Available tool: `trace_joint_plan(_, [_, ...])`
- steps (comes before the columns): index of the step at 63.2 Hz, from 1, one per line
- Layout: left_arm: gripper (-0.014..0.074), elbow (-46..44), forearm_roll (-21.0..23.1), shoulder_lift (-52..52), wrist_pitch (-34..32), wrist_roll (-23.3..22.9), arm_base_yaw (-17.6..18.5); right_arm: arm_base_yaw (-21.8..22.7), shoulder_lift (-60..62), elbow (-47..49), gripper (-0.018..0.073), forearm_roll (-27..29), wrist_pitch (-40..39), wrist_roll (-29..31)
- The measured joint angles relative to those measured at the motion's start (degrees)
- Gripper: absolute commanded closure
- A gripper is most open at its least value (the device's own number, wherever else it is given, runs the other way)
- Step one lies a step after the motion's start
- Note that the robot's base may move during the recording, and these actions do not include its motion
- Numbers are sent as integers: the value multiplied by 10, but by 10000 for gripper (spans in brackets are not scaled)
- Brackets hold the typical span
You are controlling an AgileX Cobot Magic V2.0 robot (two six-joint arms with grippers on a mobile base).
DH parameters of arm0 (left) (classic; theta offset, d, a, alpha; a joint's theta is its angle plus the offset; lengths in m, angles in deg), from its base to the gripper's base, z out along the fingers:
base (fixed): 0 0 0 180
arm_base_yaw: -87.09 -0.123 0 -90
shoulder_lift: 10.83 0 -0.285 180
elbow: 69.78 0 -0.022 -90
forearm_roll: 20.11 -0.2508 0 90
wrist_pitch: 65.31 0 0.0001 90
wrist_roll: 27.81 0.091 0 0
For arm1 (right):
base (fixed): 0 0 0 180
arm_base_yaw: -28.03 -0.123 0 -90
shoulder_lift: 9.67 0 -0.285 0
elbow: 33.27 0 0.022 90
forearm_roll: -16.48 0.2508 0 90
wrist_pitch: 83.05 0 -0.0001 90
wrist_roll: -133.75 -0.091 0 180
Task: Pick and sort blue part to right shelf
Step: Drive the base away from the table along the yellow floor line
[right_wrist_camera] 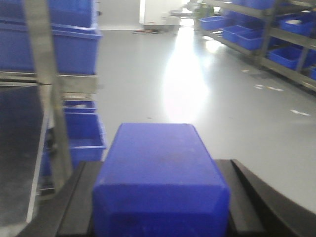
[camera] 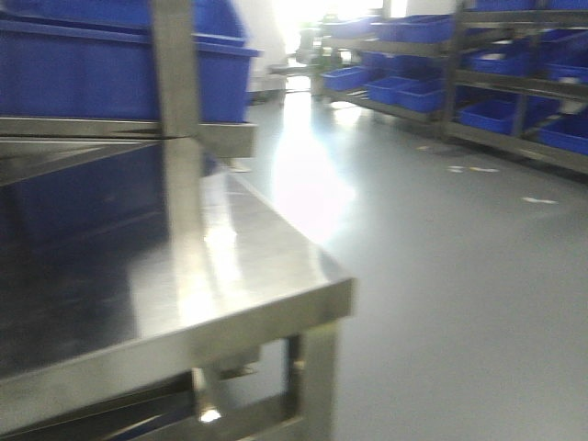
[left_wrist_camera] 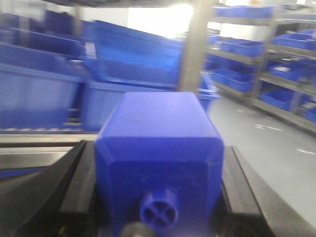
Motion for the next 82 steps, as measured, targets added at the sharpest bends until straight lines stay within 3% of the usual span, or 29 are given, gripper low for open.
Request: trace_joint_plan(82, [284, 0, 0, 0, 0, 0, 0, 0, 0, 0, 260, 0, 0, 0])
